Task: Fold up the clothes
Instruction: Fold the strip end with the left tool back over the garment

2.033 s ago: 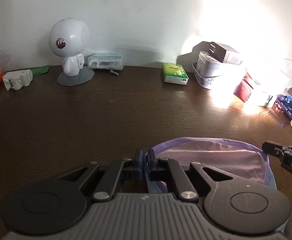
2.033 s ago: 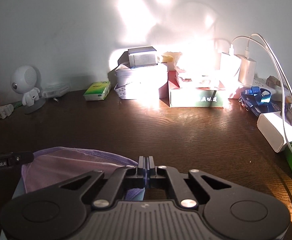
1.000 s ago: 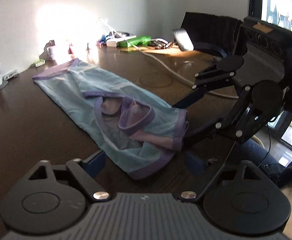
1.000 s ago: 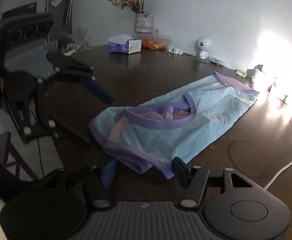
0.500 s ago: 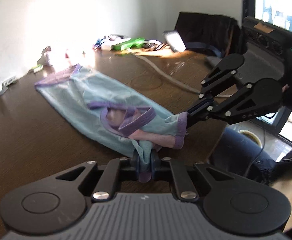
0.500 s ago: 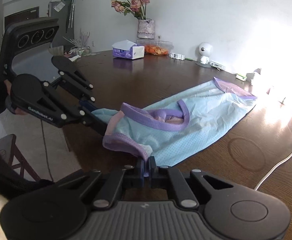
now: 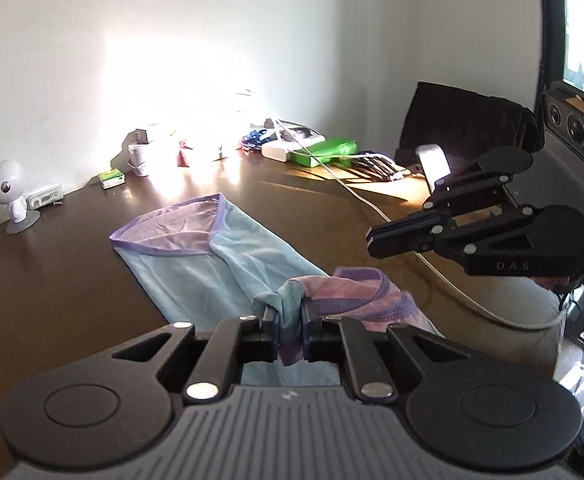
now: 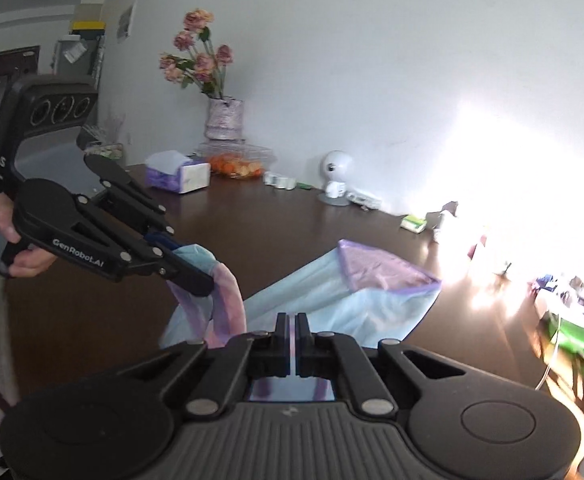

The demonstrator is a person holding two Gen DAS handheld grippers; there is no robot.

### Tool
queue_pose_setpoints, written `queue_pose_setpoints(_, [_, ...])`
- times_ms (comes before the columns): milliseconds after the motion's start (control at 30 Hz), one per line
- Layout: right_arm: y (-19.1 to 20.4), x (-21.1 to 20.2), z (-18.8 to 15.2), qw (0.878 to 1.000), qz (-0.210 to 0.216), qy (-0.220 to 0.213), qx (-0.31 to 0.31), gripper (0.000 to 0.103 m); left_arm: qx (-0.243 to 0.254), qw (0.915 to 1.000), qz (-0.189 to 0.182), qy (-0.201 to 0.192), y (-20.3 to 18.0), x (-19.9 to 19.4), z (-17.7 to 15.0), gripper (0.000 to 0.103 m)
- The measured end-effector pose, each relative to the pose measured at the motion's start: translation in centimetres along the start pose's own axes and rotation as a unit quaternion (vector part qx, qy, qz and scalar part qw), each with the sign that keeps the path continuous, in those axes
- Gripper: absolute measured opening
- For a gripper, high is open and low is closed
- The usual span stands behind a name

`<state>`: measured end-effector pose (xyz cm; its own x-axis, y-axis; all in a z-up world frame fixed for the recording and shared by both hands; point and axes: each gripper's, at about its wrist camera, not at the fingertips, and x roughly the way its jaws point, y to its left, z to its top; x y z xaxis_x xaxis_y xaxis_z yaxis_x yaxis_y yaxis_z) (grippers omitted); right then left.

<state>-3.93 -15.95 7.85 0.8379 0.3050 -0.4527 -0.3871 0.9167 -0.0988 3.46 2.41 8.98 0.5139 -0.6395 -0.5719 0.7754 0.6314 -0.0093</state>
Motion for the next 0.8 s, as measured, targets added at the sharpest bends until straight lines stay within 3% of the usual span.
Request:
queue_pose_setpoints(100, [-2.3,3.8,1.9,0.999,-0.03,0.003,0.015,0.0,-0.03,0.9989,0.026,0.023,2.1,3.4,1.5,0.01])
queue_pose_setpoints(167, [-4.0,5.7,2.5,0.998,-0.048,0.003,0.048,0.001,-0.081,0.9936,0.058,0.054,4.2,5.9,1.9,0.022])
queue_pose_setpoints(200, [-4.9,6.3,2.6,0.996,-0.056,0.007,0.069,0.003,-0.114,0.9876,0.075,0.078,5.3,6.9,1.8,0.038])
queue_pose_setpoints(233, [-5.7,6.7,2.4,0.994,-0.058,0.019,0.087,0.005,-0.148,0.9811,0.087,0.09,6.4,7.2,1.5,0.039])
queue_pose_setpoints(267, [-6.1,6.5,1.9,0.993,-0.057,0.029,0.102,0.007,-0.175,0.9779,0.075,0.086,7.1,6.5,1.0,0.04])
queue_pose_setpoints(333, [-6.6,5.2,0.7,0.989,-0.047,0.045,0.131,0.017,-0.228,0.9703,0.041,0.071,8.2,4.7,-0.2,0.054])
queue_pose_setpoints(367, [-6.7,4.4,-0.1,0.986,-0.031,0.05,0.156,0.025,-0.243,0.9679,0.024,0.059,8.3,3.5,-0.8,0.061])
queue_pose_setpoints(400, [-6.8,3.5,-0.9,0.981,-0.013,0.053,0.184,0.039,-0.25,0.9669,0.015,0.05,8.1,2.4,-1.2,0.075])
queue_pose_setpoints(433, [-6.8,2.7,-1.8,0.976,0.004,0.056,0.212,0.047,-0.259,0.9649,0.007,0.045,7.8,1.8,-1.7,0.079])
queue_pose_setpoints(533, [-6.9,2.2,-3.8,0.954,0.06,0.063,0.288,0.048,-0.28,0.9591,-0.013,0.04,6.5,0.9,-2.8,0.08])
queue_pose_setpoints(633, [-7.2,3.8,-4.2,0.941,0.078,0.075,0.319,0.048,-0.272,0.9606,-0.014,0.058,4.9,2.0,-3.4,0.08])
queue_pose_setpoints(667, [-7.3,4.4,-4.2,0.938,0.083,0.08,0.328,0.045,-0.261,0.963,-0.007,0.066,4.3,2.5,-3.7,0.08])
queue_pose_setpoints(700, [-7.4,5.0,-4.3,0.934,0.087,0.084,0.336,0.034,-0.258,0.9638,-0.005,0.068,4.1,2.6,-3.8,0.08])
queue_pose_setpoints(733, [-7.5,5.6,-4.3,0.93,0.092,0.088,0.345,0.013,-0.256,0.9643,-0.004,0.069,4.0,2.7,-4.0,0.08])
queue_pose_setpoints(800, [-6.7,6.1,-2.7,0.944,0.097,0.075,0.307,0.002,-0.252,0.9652,-0.002,0.069,3.7,2.8,-4.3,0.08])
